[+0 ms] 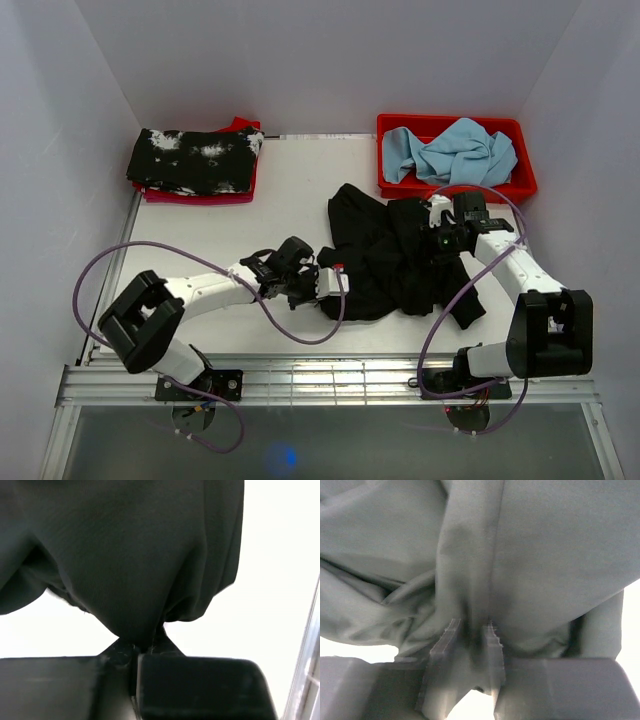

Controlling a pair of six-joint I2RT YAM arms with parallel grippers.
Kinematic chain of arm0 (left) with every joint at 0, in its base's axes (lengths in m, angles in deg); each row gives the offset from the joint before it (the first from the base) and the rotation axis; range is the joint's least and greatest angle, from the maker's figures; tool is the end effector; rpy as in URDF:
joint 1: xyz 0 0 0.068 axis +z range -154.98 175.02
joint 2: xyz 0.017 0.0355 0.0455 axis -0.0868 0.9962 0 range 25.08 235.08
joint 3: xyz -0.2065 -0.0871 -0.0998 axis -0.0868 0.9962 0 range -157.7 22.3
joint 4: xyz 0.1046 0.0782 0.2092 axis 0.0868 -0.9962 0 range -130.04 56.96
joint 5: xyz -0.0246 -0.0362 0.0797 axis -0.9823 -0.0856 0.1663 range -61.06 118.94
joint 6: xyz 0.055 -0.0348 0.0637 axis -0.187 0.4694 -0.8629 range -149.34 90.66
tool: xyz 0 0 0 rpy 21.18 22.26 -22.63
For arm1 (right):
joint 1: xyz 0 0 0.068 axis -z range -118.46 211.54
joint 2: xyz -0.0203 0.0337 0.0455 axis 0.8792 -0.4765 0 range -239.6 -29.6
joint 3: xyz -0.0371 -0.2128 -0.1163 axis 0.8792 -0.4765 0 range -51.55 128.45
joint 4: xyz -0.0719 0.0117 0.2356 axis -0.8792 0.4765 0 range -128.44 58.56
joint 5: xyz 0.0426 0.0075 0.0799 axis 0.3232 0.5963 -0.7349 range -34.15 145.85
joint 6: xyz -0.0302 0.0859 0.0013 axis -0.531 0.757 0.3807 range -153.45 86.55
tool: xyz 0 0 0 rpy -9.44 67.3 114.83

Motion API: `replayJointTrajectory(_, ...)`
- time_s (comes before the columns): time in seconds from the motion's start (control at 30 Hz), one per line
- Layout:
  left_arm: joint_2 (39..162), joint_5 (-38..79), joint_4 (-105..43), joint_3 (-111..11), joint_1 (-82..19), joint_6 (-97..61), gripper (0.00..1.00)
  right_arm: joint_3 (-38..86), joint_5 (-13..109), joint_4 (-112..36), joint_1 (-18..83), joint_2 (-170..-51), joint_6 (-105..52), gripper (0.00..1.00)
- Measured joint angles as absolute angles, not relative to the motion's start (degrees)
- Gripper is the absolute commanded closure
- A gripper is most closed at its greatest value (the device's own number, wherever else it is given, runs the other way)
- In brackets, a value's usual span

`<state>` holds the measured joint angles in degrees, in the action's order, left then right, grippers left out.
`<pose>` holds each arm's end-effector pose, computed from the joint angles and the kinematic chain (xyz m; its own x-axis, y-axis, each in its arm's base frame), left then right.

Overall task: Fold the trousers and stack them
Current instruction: Flatten the trousers out

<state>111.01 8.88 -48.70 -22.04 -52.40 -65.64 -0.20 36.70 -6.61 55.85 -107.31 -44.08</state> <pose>0.1797 -0.2369 0.1145 0.0251 0.7944 -0.6068 0.9955 0.0356 0.0878 0.2773 0.0545 0.1672 -0.7821 -0.2532 -0.5694 -0.4172 0.8914 0.1767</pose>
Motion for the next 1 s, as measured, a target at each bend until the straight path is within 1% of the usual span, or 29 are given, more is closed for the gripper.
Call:
replayJointTrajectory(0.07, 108.54, 9.69, -50.23, -21.82, -51.94, -65.09, 1.0, -0.72, 37.9, -6.83, 55.98, -108.01, -44.82, 0.9)
replayJointTrajectory(0.1, 106.79, 9.91, -50.78, -21.82, -51.5, -64.65, 1.0, -0.72, 38.23, -6.72, 56.13, -108.21, -44.91, 0.92)
replayJointTrajectory(0.27, 100.52, 10.57, -55.46, -21.75, -44.7, -61.81, 1.0, 0.57, 39.54, -4.07, 59.78, -108.31, -46.7, 0.92)
replayJointTrajectory(0.5, 92.37, 14.28, -63.98, -21.56, -33.78, -61.11, 1.0, 7.76, 40.37, 3.18, 69.09, -105.89, -52.67, 0.92)
replayJointTrajectory(0.67, 88.85, 19.73, -68.62, -21.47, -30.19, -59.98, 1.0, 10.75, 42.05, 7.64, 77.24, -101.5, -61.0, 0.92)
replayJointTrajectory(0.83, 85.02, 27.46, -69.56, -19.76, -25.36, -59.3, 1.0, 12.96, 41.88, 11.29, 86.01, -101.45, -66.53, 0.92)
replayJointTrajectory(1.0, 81.4, 32.21, -68.48, -18.89, -20.25, -59.32, 1.0, 18.18, 37.92, 13.3, 88.11, -101.89, -67.71, 0.92)
